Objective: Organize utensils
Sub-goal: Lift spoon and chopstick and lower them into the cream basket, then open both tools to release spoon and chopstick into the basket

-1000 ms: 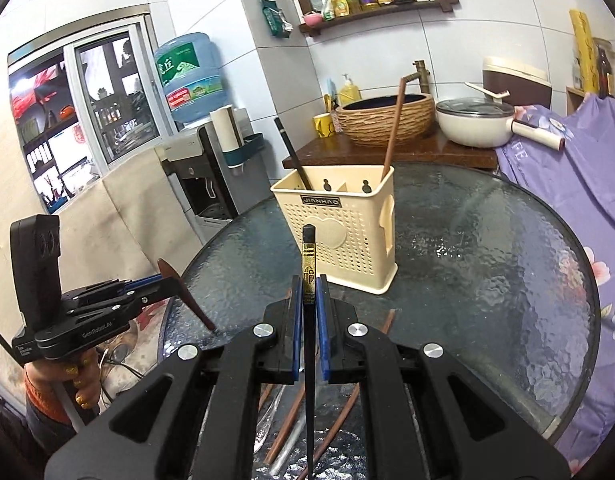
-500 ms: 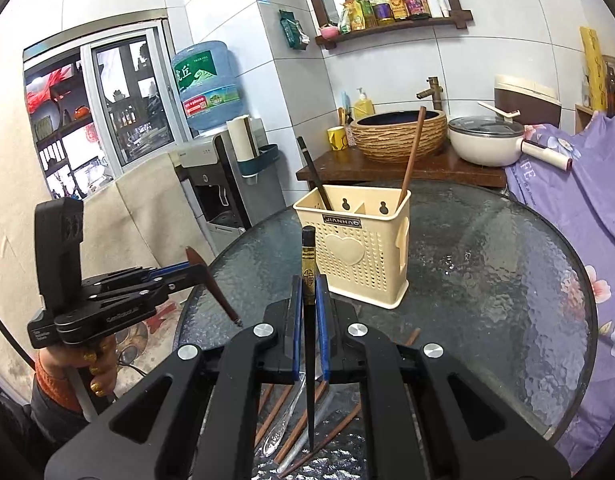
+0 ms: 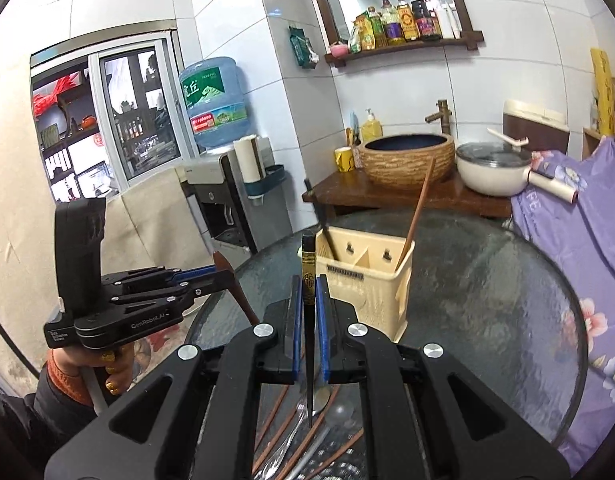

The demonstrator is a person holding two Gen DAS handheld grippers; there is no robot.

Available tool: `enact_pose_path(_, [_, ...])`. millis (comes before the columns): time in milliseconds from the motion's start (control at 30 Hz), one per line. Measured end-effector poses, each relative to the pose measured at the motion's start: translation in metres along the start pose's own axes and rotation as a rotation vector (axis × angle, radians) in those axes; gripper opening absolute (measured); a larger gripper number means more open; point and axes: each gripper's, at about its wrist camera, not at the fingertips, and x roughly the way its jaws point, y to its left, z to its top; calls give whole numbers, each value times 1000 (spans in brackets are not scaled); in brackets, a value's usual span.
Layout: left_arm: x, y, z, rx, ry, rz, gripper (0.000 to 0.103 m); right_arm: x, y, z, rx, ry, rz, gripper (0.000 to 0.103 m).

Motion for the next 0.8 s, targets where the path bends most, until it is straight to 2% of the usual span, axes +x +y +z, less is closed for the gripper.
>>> enact_pose_path(300, [11, 1, 85, -22, -59, -33, 15, 5, -8, 87, -6, -86, -9, 8])
enact_pose_path(500, [38, 2, 126, -18, -88, 56, 15, 13, -13, 134, -42, -207, -89, 8])
enact_pose_path(633, [65, 6, 124, -31, -59, 89, 15, 31, -22, 136, -51, -215, -144, 8])
enact_pose_path(800, [101, 13, 98, -64, 9, 99, 15, 64, -44, 110, -9, -163, -164, 8])
